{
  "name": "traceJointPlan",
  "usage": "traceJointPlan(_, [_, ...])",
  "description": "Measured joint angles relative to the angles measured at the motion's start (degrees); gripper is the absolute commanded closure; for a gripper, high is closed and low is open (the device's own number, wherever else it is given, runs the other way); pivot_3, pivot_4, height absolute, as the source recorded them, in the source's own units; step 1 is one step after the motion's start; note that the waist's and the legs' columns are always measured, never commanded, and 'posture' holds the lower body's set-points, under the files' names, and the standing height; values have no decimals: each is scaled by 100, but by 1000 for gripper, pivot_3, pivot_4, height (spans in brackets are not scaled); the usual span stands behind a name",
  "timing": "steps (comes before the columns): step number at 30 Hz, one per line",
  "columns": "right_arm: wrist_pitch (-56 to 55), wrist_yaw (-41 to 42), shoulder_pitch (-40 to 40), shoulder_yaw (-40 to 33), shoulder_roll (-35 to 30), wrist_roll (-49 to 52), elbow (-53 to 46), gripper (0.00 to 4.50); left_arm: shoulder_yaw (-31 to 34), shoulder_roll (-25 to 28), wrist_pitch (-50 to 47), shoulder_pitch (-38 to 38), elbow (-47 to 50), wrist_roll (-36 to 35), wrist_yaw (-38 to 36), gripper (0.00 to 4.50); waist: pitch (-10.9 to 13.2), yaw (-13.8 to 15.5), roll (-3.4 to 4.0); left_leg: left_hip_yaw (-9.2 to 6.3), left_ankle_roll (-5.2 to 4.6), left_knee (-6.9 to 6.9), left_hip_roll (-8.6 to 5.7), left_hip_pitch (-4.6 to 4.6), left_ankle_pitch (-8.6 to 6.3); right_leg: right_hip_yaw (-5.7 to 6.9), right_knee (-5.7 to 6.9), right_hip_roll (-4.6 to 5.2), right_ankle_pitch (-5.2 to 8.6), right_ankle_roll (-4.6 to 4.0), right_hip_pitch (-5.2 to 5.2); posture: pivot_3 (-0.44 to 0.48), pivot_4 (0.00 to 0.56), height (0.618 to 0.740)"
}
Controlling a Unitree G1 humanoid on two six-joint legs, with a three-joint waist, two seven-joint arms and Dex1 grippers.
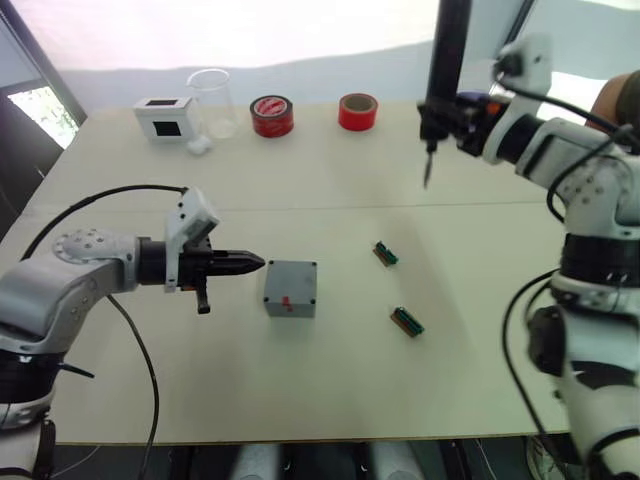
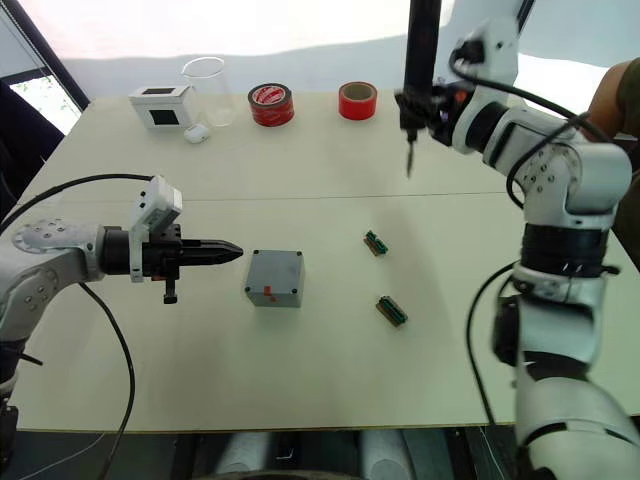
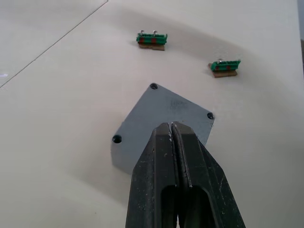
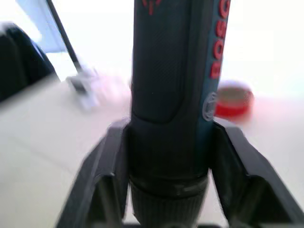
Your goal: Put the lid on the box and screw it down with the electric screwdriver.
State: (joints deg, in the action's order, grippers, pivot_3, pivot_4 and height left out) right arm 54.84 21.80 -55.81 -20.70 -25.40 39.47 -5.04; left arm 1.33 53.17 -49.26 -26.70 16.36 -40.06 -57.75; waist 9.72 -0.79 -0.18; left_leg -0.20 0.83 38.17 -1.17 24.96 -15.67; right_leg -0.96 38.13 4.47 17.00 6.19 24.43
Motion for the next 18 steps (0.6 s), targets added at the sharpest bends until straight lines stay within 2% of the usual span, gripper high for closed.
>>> traceJointPlan(2, [129,-277,406,-282,483,651,-745,2751,-72,-3,7,-5,-108,73,-75,4500,-5,16,-9,-2,-14,10,-13,0,5,2,0,8,-3,3,-12,0,150,740])
traceJointPlan(5, [112,-558,1198,-273,1149,1181,-1530,2751,-175,-87,3,-94,-205,132,-116,4500,-12,22,-20,-9,-39,16,-29,-2,18,2,-2,21,-14,18,-22,0,150,740])
traceJointPlan(8, [-221,-548,2132,524,1572,1063,-2104,2751,-419,-413,6,-327,-285,245,-71,4500,-9,-5,-18,-5,-47,16,-37,-2,19,-7,5,21,-16,21,-11,0,150,740])
traceJointPlan(11, [-530,-387,2398,1112,1429,714,-2335,2751,-538,-610,90,-403,-300,375,-59,4500,-7,-29,-16,-5,-42,15,-34,-2,26,-7,9,14,-16,22,-6,0,150,740])
traceJointPlan(15, [-1016,-248,2612,1464,1414,403,-2503,2751,-650,-861,129,-507,-373,466,23,4500,-8,-32,-17,-7,-33,12,-31,-6,32,-8,10,9,-16,22,-6,0,150,740])
traceJointPlan(18, [-1397,-222,2777,1769,1419,50,-2481,2751,-1026,-876,390,-437,-387,817,-47,4500,-8,-35,-17,-7,-30,12,-31,-8,33,-9,11,9,-16,22,-6,0,150,740])
